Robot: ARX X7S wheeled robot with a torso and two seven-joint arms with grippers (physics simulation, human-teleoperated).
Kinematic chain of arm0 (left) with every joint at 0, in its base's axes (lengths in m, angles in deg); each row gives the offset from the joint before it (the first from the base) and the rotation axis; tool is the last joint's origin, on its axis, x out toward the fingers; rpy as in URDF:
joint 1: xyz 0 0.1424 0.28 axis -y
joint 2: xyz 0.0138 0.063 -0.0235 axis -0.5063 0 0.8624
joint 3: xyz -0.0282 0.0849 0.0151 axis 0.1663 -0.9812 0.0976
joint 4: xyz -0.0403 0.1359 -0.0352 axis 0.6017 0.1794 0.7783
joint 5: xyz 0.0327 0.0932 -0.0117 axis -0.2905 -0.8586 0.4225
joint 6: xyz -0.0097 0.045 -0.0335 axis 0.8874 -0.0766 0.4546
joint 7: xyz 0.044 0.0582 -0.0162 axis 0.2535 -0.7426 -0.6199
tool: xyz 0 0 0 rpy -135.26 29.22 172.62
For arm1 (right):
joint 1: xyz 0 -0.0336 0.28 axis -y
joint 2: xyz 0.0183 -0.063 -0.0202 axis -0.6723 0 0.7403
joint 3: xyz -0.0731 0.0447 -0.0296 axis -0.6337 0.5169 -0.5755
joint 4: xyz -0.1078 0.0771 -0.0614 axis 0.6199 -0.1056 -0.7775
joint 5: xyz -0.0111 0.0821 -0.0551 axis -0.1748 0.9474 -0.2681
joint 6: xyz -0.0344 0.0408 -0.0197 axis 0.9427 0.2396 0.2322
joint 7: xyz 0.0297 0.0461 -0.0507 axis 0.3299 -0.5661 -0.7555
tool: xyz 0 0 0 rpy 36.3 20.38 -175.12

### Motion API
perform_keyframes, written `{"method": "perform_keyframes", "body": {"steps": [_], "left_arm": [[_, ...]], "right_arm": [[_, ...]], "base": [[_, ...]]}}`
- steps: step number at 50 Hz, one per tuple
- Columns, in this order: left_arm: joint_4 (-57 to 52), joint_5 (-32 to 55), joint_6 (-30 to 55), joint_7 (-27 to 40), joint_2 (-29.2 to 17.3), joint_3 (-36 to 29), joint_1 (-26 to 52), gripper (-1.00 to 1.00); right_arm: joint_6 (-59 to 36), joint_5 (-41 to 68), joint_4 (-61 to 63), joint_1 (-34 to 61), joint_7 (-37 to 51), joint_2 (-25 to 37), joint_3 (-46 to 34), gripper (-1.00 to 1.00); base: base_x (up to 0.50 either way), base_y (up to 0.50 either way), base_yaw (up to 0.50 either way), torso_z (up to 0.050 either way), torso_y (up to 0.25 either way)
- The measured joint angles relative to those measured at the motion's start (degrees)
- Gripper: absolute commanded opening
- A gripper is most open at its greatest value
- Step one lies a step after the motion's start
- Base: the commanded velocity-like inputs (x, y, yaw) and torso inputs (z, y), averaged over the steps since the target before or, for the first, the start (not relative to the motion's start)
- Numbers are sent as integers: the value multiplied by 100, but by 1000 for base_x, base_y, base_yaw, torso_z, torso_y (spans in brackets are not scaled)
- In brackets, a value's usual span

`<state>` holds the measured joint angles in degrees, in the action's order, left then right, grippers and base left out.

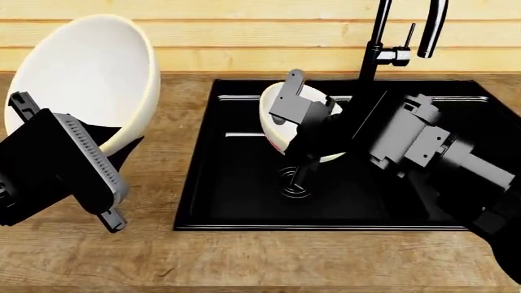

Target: Stack the bowls in the sink.

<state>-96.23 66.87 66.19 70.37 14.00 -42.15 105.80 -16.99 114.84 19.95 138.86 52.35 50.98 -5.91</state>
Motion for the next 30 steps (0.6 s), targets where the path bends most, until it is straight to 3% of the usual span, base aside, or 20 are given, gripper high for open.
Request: {"method": "perform_keyframes", "body": {"steps": [30], "left_arm": [[19, 2, -81, 48, -66, 37, -165, -100]], "right_arm": [[673, -332, -1499, -551, -548, -797, -167, -100]], "base": [[0, 0, 0, 0, 1]]}}
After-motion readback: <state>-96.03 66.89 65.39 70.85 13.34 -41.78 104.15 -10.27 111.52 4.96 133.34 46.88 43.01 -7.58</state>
